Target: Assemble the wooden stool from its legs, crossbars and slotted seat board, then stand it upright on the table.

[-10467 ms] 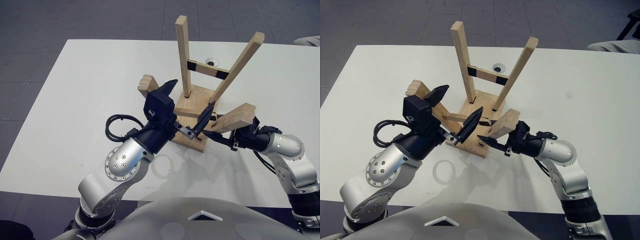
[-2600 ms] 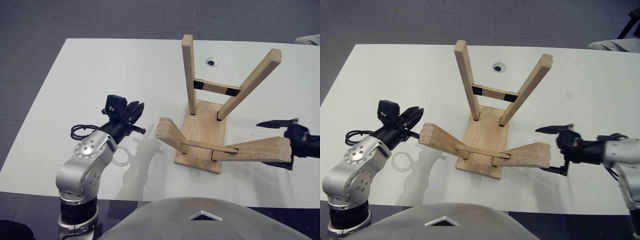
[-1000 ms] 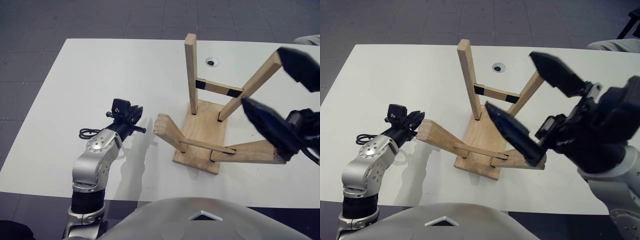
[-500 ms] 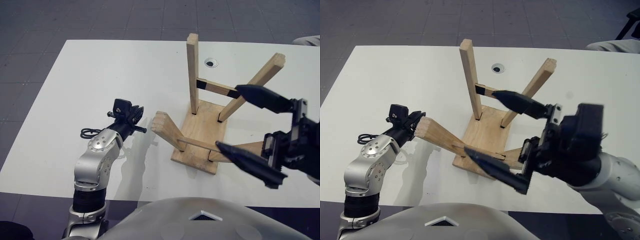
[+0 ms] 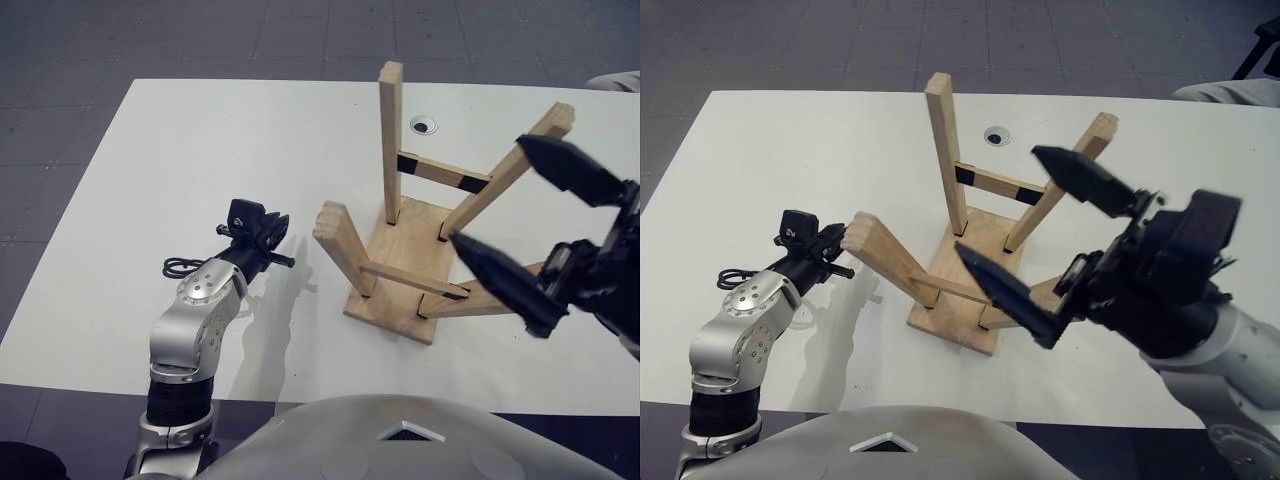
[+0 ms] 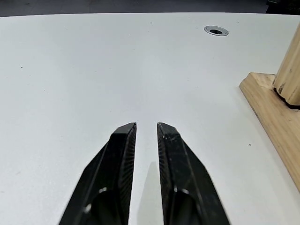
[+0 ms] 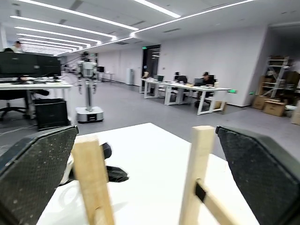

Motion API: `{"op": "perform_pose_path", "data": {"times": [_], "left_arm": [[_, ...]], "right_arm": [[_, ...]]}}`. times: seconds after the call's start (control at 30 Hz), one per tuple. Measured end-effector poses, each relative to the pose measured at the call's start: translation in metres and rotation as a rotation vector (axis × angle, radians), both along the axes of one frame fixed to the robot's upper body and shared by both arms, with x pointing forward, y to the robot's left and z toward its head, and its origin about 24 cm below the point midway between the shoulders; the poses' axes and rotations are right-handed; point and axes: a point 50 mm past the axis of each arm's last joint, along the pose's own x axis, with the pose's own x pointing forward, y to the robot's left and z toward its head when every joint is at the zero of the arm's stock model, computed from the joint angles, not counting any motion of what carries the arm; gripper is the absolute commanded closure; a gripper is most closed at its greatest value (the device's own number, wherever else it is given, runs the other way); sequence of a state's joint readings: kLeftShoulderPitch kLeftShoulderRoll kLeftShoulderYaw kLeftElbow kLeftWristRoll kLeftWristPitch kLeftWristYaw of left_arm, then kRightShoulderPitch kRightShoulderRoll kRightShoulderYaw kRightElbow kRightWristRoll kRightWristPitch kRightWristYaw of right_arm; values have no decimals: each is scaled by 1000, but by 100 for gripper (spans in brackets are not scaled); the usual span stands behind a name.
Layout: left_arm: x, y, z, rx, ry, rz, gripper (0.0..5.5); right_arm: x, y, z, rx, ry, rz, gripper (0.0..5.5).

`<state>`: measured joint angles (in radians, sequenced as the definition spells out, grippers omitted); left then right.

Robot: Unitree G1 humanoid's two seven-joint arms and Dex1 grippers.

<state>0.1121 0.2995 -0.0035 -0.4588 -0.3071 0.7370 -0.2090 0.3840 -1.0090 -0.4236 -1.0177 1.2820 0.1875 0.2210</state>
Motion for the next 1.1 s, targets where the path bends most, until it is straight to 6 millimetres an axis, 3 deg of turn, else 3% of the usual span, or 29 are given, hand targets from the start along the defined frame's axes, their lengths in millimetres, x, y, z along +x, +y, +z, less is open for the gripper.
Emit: {"op": "perform_pose_path", "data": {"times": [0.17,0.3,0.47,0.6,0.7,0.87,1.1], "left_arm": [[-1,-1,0,-2,2,-4,470],[-3,-6,0,5,3,-47,470],[-33,-16,0,101,57,-375,470],[-45,0,3,278,60,-522,470],[-47,8,11,335,43,-600,470],[-59,11,21,391,24,-761,383],[-78,-1,28,327,15,-877,383]], "right_arm": [[14,-30,20,96,-56,-191,1],[18,-45,19,102,-49,-258,1],[43,-99,-13,-47,13,-505,1],[61,-124,-34,-150,55,-605,1],[78,-133,-47,-212,81,-639,1],[109,-146,-78,-356,156,-695,0],[153,-130,-99,-487,167,-658,0]]}}
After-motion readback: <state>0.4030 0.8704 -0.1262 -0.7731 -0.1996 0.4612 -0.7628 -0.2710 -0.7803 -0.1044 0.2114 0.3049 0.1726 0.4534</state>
